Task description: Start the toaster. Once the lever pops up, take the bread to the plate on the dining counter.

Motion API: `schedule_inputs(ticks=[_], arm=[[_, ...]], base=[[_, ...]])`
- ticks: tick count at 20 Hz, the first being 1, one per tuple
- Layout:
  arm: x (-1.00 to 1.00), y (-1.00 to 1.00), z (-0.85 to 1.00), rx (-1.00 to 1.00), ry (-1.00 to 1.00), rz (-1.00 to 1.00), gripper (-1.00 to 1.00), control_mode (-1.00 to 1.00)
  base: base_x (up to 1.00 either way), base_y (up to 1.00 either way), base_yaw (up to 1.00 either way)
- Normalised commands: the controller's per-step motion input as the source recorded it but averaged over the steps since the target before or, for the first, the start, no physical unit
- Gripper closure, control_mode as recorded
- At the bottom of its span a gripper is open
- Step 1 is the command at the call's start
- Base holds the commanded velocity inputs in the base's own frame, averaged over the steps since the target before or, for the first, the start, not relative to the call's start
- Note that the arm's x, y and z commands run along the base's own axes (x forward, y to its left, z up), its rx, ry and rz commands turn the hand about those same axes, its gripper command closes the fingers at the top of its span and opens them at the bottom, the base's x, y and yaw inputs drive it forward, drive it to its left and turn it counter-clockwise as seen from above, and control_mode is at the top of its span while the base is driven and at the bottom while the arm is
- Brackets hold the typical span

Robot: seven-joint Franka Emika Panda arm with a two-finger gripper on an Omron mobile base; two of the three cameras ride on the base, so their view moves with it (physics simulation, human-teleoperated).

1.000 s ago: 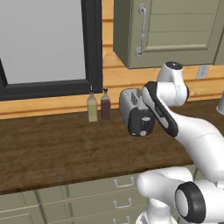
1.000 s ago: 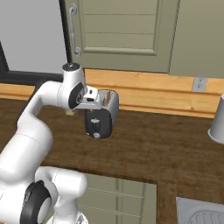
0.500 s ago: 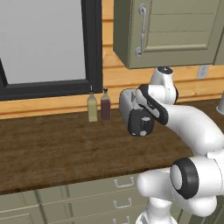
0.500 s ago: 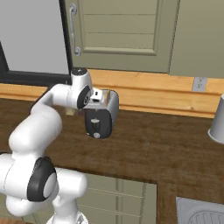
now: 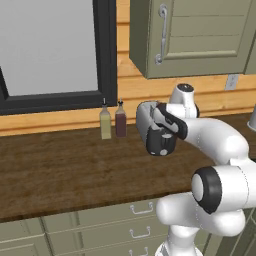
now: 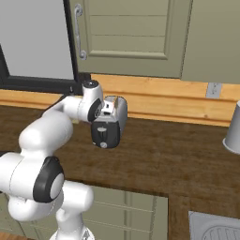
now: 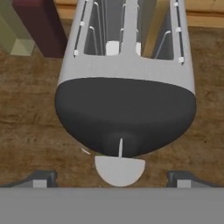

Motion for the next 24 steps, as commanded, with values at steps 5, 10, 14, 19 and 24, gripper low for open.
schedule_inputs(ticks=[5, 10, 14, 19, 24], arm=[[0.00, 0.01, -0.16, 0.00, 0.00, 0.00, -1.00, -1.00], [0.00, 0.25, -0.01, 0.00, 0.00, 0.00, -1.00, -1.00], [0.00, 0.35, 0.00, -0.01, 0.00, 0.00, -1.00, -1.00], [0.07, -0.01, -0.03, 0.00, 0.00, 0.00, -1.00, -1.00], [0.00, -0.18, -0.17, 0.00, 0.00, 0.00, -1.00, -1.00]], base=[[0.00, 0.00, 0.00], [0.00, 0.00, 0.00], [0.00, 0.00, 0.00], [0.00, 0.00, 0.00], [0.00, 0.00, 0.00]])
